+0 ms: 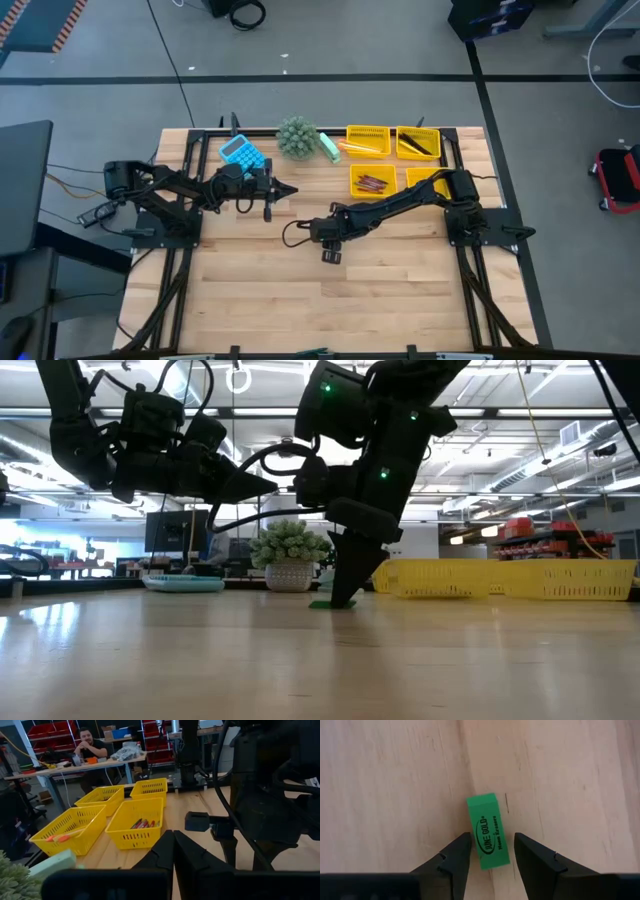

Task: Sort crayons/erasers/pens/pencils in bins
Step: Put the green eraser into the bottom right yellow bin

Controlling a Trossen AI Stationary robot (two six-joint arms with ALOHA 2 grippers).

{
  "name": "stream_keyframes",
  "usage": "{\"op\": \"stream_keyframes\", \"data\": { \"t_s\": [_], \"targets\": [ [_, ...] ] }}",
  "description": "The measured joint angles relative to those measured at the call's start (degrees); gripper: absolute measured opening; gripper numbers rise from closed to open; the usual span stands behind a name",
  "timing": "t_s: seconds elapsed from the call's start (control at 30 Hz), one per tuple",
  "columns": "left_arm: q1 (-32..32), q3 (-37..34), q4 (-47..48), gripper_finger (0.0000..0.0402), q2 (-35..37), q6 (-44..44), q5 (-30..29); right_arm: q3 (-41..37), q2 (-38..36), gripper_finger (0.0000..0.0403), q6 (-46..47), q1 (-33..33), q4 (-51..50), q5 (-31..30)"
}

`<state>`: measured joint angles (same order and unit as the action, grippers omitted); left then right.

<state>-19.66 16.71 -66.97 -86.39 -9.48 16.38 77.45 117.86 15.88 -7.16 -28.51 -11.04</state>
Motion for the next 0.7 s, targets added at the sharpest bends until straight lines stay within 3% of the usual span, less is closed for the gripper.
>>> {"op": "stream_keyframes", "data": {
  "t_s": [0.17, 0.37, 0.7],
  "targets": [
    [0.0, 0.0, 0.1, 0.0024, 0.0, 0.2, 0.0, -0.7, -0.1, 0.0131, -0.6, 0.3, 0.7, 1.8],
    [0.0, 0.0, 0.9, 0.0019, 0.0, 0.2, 0.0, -2.5, -0.3, 0.0107, 0.4, 2.3, 2.1, 8.1],
    [0.0, 0.0, 1.5, 0.0021, 0.0, 0.3, 0.0, -3.0, -2.5, 0.0101, -0.5, 3.0, 1.1, 7.4]
  ]
}}
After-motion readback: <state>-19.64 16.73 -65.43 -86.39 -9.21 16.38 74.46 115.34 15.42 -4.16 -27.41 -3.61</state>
